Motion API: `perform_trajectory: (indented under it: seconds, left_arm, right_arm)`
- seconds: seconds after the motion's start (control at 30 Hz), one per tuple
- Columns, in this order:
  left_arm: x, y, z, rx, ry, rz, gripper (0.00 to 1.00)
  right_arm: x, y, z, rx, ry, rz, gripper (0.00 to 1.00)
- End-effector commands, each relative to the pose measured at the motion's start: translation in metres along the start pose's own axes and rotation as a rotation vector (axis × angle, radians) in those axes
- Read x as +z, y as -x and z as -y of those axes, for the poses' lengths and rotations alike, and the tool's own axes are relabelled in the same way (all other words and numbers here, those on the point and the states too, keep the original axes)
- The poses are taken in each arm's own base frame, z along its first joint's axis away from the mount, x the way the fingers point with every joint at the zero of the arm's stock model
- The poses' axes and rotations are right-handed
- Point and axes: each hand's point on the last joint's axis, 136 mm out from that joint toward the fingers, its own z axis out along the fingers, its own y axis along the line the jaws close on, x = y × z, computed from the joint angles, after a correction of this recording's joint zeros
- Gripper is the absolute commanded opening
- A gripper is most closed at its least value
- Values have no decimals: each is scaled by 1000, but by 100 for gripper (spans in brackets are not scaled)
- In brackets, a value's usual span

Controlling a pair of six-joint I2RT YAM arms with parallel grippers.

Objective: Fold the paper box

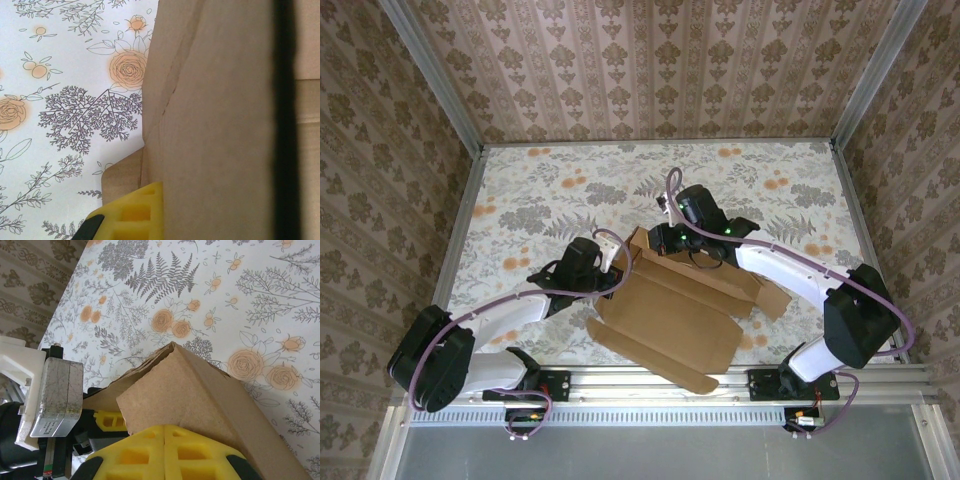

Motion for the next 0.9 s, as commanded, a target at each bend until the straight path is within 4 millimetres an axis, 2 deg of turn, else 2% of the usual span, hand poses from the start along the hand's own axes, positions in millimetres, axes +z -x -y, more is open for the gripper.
perform_trajectory:
  seconds: [0.0,0.2,0.6,0.87]
  left_arm:
    - [3,-22,-2,4,-3,-82,0]
    - [5,-21,1,13,-5,-81,0]
    - [10,-17,7,44,-7,-92,0]
    - [10,-15,9,54,-13,-91,0]
  right_arm:
    - [0,15,-3,-90,-20,42,10]
    - [-1,26,-11,-188,-18,78,15]
    - [16,36,2,-280,-93,82,25]
    - [26,40,6,-246,-86,132,43]
